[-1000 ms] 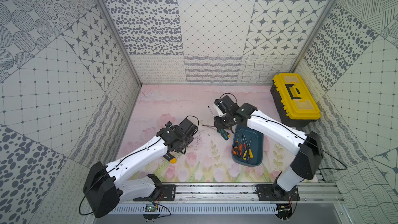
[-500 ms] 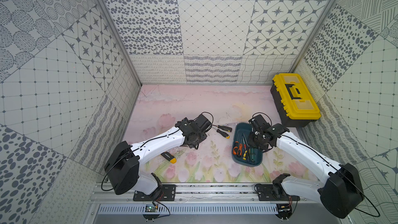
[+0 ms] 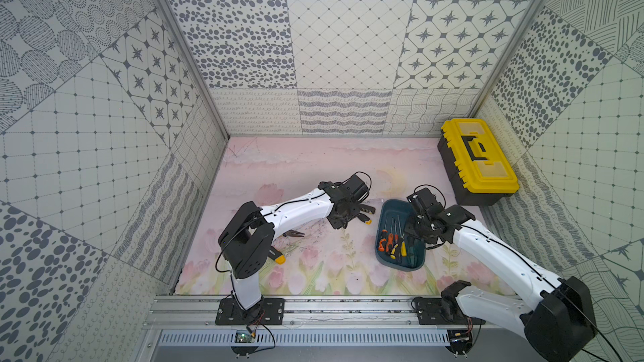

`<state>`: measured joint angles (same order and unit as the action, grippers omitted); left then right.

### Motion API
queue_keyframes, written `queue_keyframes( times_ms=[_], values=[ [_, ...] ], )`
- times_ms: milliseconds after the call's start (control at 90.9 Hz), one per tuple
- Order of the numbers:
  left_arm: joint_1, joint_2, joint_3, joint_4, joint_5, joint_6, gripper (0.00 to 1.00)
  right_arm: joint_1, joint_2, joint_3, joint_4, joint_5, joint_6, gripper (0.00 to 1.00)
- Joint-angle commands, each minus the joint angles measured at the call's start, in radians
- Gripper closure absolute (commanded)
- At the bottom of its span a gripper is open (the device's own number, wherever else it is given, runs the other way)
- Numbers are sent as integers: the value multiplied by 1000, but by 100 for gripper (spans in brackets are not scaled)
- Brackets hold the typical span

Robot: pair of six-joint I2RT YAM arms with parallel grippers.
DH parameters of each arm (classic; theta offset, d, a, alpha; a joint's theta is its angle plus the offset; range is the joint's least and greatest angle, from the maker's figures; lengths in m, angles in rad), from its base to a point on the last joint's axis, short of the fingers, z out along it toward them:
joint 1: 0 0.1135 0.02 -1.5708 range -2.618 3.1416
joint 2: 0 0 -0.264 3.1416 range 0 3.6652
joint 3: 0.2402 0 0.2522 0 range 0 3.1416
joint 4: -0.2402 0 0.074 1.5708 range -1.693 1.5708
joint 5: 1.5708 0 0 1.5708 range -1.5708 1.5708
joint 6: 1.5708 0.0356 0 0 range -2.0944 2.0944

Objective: Put the screwdriver on the desktop into the storage box
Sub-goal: Place the screwdriver in the storage box, then pick up the screwdriver from the center of the board.

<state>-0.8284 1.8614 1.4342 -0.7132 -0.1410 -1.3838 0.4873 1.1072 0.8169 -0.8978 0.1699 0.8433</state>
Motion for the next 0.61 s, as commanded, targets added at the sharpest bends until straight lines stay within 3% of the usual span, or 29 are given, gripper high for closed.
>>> queue_keyframes(
  times_ms=[0,253,594],
  values=[
    [-11,124,125,-125,9,17,51,-1,-33,21,-1,47,-22,52],
    [-5,255,246,-121,30,64,50,-1,-55,11,-5,52,-14,52],
    [39,321,256,-74,52,63,51,-2,-41,10,-6,41,-10,53]
  ],
)
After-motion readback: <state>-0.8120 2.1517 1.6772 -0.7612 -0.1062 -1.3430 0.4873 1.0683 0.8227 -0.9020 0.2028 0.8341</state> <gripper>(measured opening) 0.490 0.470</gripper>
